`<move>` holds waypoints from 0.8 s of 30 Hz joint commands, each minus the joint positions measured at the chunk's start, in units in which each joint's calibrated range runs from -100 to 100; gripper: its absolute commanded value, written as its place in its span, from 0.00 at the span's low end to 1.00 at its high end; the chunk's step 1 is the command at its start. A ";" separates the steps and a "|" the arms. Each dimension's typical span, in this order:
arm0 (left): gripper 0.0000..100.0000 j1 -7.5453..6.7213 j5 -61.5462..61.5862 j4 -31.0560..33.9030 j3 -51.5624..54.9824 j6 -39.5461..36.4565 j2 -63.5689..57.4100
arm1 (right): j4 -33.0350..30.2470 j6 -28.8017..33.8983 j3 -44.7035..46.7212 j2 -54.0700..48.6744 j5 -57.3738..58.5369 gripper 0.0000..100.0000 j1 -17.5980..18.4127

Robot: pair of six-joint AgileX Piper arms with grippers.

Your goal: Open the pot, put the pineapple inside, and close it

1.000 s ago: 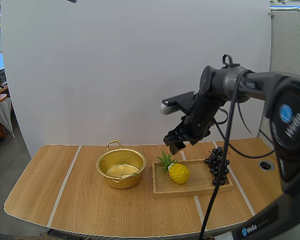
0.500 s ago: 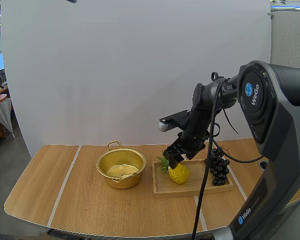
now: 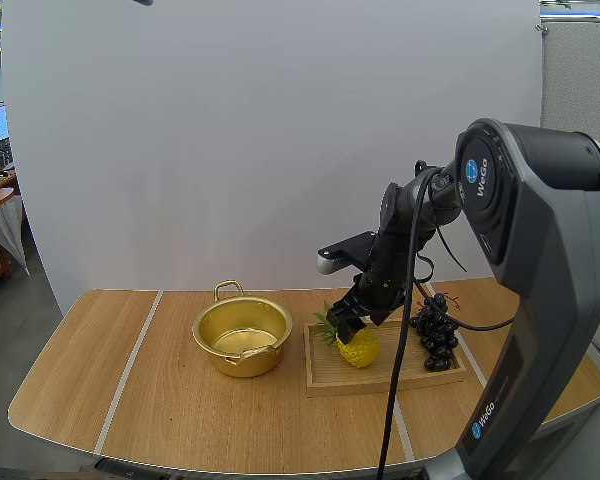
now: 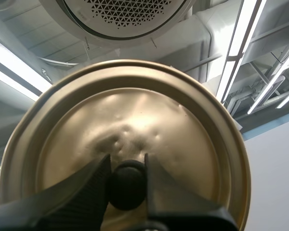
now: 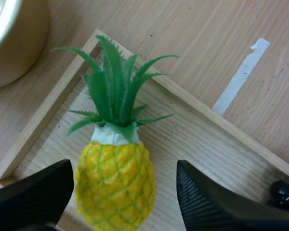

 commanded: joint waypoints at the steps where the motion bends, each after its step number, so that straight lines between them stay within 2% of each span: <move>1: 0.00 -0.11 -1.90 0.41 -0.42 -0.35 -0.21 | 0.69 -0.99 -0.46 2.64 -3.57 1.00 0.01; 24: 0.00 -0.11 -1.90 0.41 -0.42 -0.35 -0.21 | 1.73 -2.09 -0.46 9.54 -7.47 1.00 0.01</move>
